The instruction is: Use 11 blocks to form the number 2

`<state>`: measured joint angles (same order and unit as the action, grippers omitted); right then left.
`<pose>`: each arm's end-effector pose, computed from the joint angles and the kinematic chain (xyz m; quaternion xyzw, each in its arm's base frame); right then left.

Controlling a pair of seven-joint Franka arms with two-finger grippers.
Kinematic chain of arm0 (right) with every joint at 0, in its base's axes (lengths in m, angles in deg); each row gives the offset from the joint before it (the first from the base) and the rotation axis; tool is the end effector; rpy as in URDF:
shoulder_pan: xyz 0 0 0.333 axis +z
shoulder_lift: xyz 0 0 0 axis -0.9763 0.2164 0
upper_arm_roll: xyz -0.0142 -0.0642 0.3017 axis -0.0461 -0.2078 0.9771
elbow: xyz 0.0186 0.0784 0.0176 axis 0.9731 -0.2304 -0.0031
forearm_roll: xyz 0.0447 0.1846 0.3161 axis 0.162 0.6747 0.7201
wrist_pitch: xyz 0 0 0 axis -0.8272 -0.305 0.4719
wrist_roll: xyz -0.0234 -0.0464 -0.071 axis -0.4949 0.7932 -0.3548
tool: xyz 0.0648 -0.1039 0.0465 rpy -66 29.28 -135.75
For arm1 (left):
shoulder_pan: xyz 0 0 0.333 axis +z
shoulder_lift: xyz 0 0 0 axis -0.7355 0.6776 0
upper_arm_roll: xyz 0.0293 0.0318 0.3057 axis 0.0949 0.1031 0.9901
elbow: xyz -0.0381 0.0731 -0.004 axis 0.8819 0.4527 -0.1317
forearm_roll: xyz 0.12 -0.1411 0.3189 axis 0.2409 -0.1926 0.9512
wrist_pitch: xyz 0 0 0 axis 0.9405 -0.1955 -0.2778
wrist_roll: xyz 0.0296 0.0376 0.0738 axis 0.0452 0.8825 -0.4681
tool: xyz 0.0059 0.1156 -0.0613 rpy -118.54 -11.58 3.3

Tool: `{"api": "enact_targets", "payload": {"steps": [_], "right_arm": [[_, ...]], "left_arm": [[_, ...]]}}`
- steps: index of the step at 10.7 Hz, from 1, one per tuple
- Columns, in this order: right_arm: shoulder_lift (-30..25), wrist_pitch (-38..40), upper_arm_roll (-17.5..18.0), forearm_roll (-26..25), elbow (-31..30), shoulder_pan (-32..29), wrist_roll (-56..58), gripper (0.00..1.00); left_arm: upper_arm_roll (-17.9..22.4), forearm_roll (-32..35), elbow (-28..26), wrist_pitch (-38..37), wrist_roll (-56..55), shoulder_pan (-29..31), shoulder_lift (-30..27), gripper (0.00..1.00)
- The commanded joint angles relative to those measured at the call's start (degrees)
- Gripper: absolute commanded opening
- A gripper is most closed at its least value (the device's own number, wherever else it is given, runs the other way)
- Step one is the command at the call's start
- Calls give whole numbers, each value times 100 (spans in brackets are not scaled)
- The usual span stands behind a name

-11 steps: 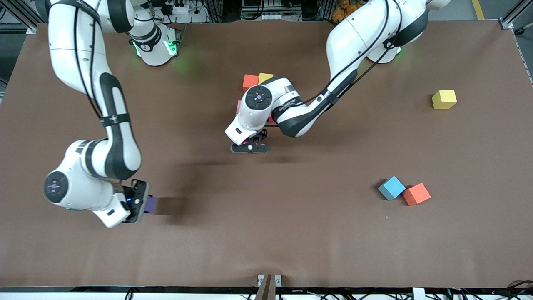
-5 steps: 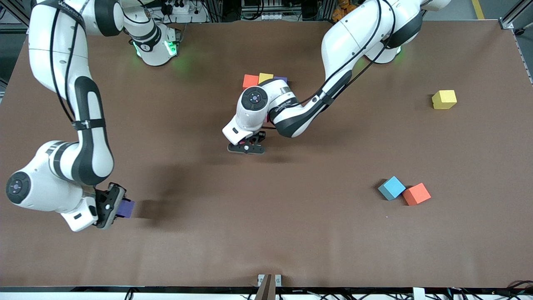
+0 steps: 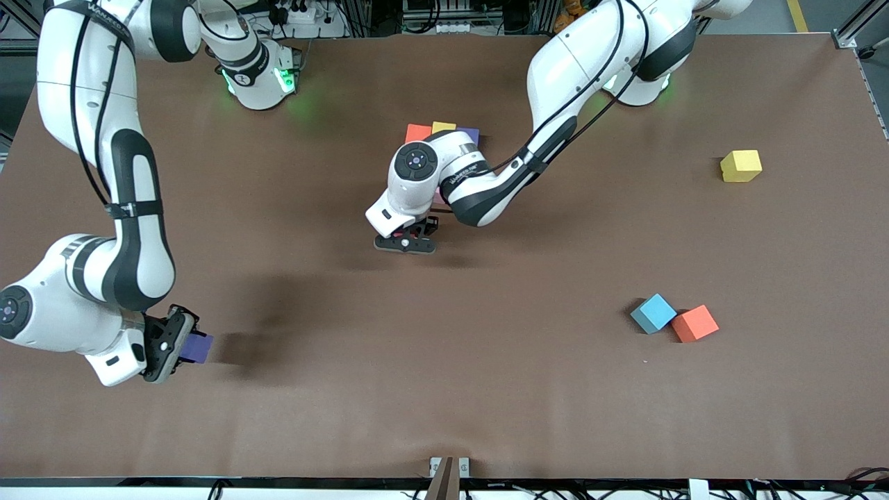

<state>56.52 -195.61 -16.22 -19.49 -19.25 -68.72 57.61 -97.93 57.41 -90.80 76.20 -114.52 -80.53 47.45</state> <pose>0.7137 -0.0272 0.2719 -0.8102 -0.5813 -0.0520 0.0546 0.4493 -0.5887 0.2097 0.9952 -0.0317 -0.0162 0.0907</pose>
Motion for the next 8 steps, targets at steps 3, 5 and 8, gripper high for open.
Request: {"api": "enact_targets", "payload": {"steps": [3,5,8], "right_arm": [[104,58,63,440,148,-246,99,8],[95,58,54,440,148,-245,91,8],[103,58,54,449,148,-263,99,8]], "left_arm": [[85,-374,217,-113,148,-118,101,0],[85,-455,208,-140,130,-118,92,0],[93,-455,199,-236,139,-109,92,0]]}}
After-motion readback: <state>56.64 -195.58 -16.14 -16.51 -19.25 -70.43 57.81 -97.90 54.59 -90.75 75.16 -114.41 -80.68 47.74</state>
